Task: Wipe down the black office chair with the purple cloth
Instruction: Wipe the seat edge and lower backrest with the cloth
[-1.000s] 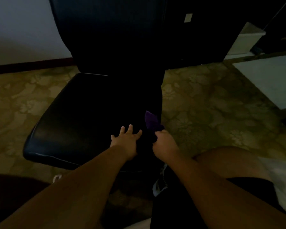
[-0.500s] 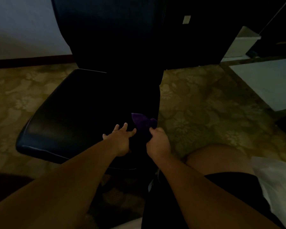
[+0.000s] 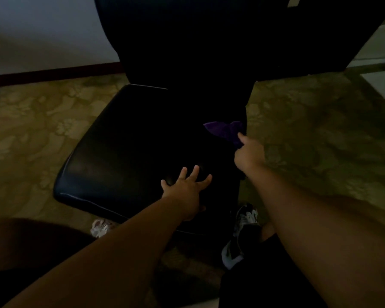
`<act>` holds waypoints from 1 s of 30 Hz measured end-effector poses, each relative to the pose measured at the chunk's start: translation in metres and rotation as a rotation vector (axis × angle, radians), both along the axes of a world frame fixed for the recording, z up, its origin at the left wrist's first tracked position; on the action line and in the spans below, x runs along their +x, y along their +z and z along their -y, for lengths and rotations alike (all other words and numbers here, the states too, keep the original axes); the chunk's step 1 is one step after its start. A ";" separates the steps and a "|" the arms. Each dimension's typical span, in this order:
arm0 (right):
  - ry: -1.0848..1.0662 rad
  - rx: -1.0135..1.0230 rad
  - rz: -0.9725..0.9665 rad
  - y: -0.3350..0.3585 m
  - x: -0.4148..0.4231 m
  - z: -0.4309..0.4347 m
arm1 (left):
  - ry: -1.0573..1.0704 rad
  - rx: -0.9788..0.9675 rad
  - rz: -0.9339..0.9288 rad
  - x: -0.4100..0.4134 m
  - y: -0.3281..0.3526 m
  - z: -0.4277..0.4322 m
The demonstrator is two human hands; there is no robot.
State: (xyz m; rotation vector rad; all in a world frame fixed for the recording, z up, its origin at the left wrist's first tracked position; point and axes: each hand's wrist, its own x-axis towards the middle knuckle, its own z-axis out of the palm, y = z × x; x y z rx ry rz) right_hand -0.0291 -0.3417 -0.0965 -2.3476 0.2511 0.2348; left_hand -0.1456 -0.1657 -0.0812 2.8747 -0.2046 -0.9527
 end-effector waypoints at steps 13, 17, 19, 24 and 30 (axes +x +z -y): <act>-0.049 0.216 -0.077 0.001 -0.105 0.033 | 0.193 0.120 0.067 0.014 0.013 0.061; -0.112 0.204 -0.139 0.007 -0.111 0.044 | 0.188 0.028 0.150 0.003 0.012 0.051; -0.178 0.212 -0.140 0.009 -0.112 0.044 | 0.141 -0.032 0.192 -0.007 0.005 0.017; -0.351 0.260 -0.134 0.002 -0.130 0.023 | 0.141 -0.064 0.218 -0.027 -0.008 -0.064; -0.511 0.365 -0.122 -0.006 -0.167 -0.002 | 0.117 0.049 0.249 -0.032 -0.013 -0.068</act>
